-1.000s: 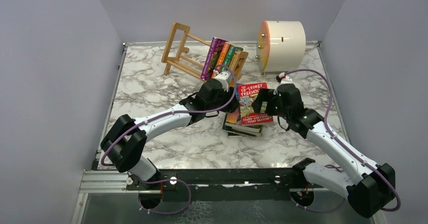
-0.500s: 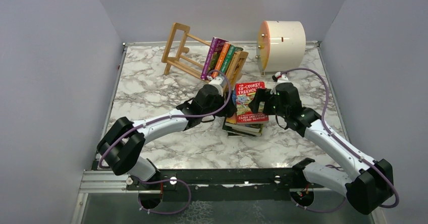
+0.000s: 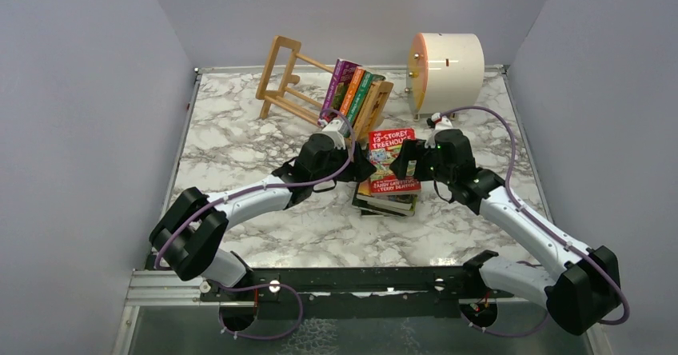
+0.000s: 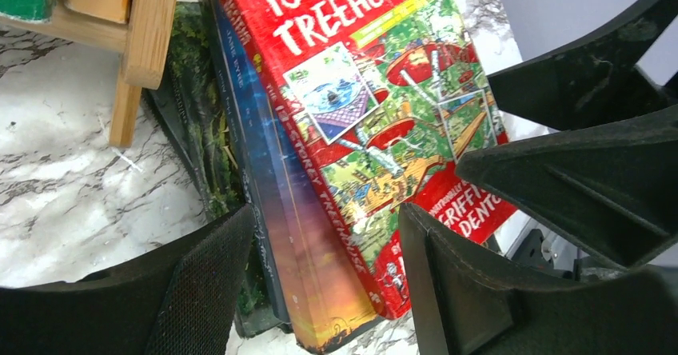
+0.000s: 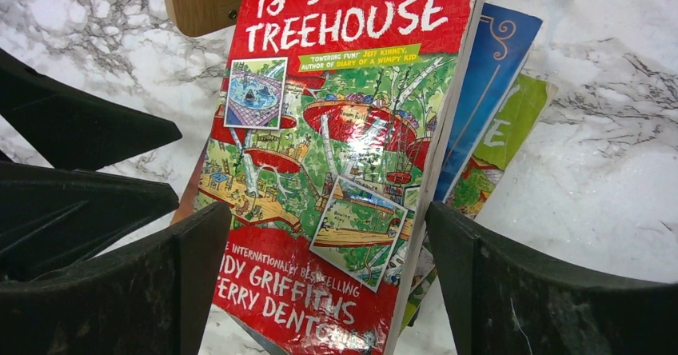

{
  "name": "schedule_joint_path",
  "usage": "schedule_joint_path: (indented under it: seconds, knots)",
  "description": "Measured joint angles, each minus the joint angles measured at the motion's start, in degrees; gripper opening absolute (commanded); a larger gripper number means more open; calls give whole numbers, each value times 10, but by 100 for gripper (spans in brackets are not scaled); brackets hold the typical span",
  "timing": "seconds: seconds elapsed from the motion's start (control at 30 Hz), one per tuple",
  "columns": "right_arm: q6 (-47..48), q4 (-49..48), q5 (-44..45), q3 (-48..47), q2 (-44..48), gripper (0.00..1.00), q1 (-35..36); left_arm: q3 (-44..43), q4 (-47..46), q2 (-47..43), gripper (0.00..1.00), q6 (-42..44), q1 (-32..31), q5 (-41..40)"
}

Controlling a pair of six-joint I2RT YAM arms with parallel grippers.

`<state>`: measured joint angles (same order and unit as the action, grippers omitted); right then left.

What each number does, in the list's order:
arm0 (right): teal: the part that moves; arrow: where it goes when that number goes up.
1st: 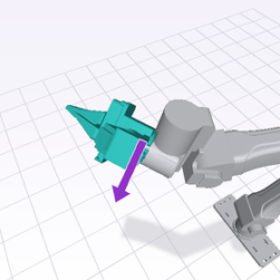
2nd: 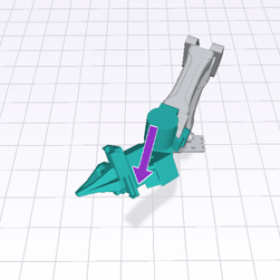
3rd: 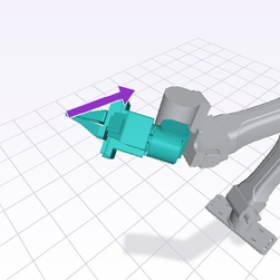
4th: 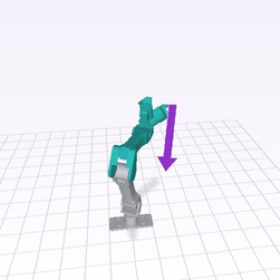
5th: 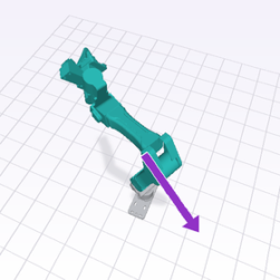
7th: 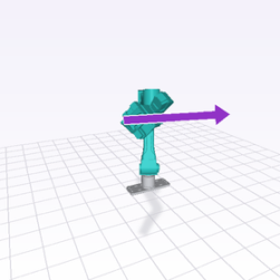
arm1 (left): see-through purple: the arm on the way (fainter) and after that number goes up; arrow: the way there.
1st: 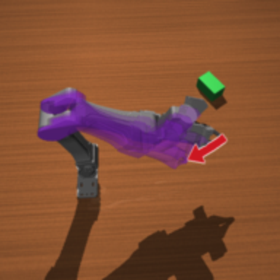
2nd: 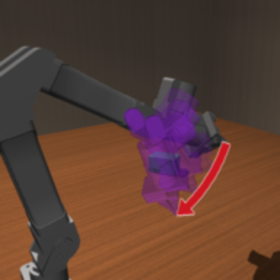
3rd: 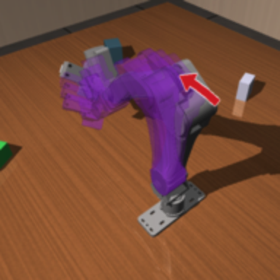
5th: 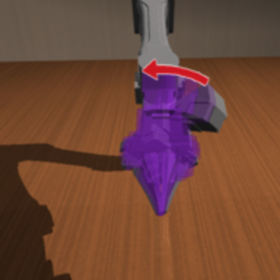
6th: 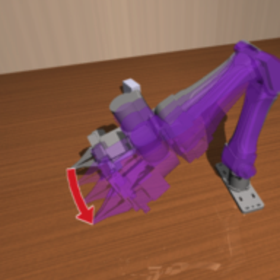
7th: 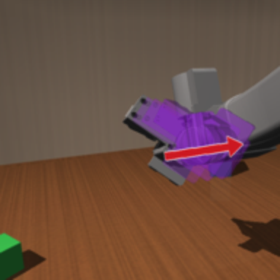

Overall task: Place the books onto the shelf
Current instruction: Pick up the book from the center of the board.

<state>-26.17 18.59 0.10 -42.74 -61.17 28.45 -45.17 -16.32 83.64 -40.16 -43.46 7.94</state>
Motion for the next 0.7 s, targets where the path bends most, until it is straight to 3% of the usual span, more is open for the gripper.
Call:
schedule_joint_path:
  seconds: [0.7]
  knots:
    - [8, -30, -52, 0, -19, 90, 0, 29, -88, 43, 60, -46, 27, 72]
